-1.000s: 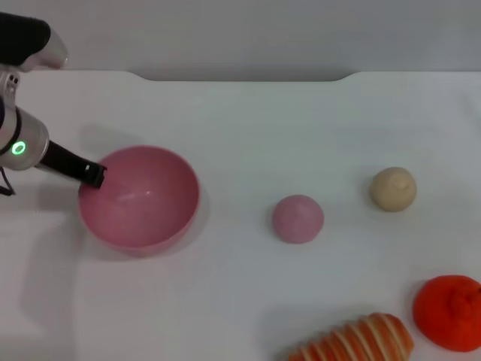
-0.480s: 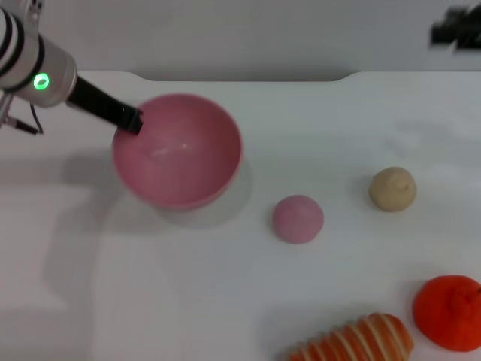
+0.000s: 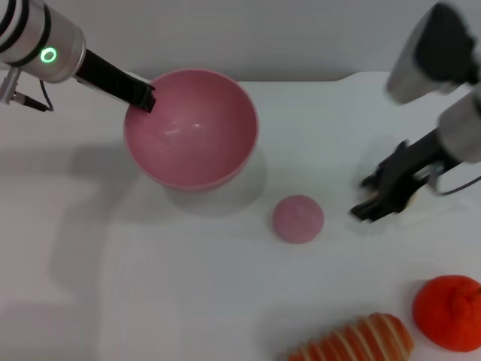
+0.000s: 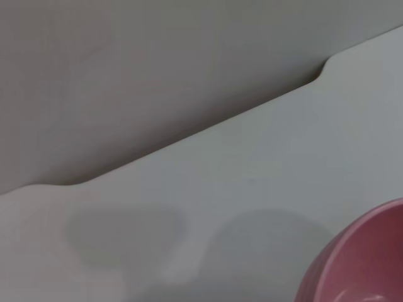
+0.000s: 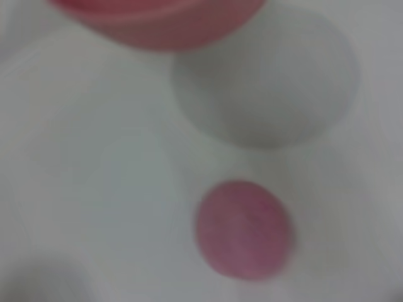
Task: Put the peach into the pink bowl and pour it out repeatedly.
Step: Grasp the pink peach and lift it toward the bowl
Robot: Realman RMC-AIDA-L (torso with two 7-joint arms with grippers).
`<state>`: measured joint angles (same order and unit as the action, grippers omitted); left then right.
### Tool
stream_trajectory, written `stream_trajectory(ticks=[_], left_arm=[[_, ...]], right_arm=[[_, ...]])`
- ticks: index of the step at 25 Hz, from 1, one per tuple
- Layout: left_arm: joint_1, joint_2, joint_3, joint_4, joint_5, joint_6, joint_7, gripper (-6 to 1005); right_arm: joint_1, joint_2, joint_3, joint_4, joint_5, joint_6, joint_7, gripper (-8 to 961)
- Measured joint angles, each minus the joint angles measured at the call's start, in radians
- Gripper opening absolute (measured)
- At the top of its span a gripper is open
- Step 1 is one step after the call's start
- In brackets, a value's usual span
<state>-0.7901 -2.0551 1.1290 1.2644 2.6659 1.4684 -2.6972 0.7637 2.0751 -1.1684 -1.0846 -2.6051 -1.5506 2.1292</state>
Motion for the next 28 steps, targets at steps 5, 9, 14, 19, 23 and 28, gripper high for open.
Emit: stream_trajectory(ticks=[5, 9, 14, 19, 23, 28], left_arm=[[0.017, -0.001, 0.007, 0.008, -0.019, 0.0, 0.006, 46], [0.025, -0.002, 0.008, 0.01, -0.034, -0.002, 0.015, 46], [0.028, -0.002, 0.01, 0.013, -0.048, -0.005, 0.028, 46], [0.028, -0.002, 0.011, 0.013, -0.062, -0.007, 0.04, 46], [0.027, -0.002, 0.011, 0.014, -0.067, -0.008, 0.048, 46], [0.026, -0.001, 0.011, 0.013, -0.067, -0.008, 0.051, 46]], right_arm=[[-0.001, -0.002, -0.078, 0.062, 0.156, 0.078, 0.011, 547], [-0.003, 0.0, -0.117, 0.086, 0.221, 0.14, 0.011, 547], [0.005, 0.002, -0.159, 0.142, 0.243, 0.216, 0.014, 547], [0.022, 0.003, -0.226, 0.212, 0.291, 0.313, 0.018, 547], [0.037, 0.003, -0.235, 0.246, 0.298, 0.337, 0.027, 547], [0.042, 0.002, -0.237, 0.262, 0.29, 0.34, 0.059, 547]])
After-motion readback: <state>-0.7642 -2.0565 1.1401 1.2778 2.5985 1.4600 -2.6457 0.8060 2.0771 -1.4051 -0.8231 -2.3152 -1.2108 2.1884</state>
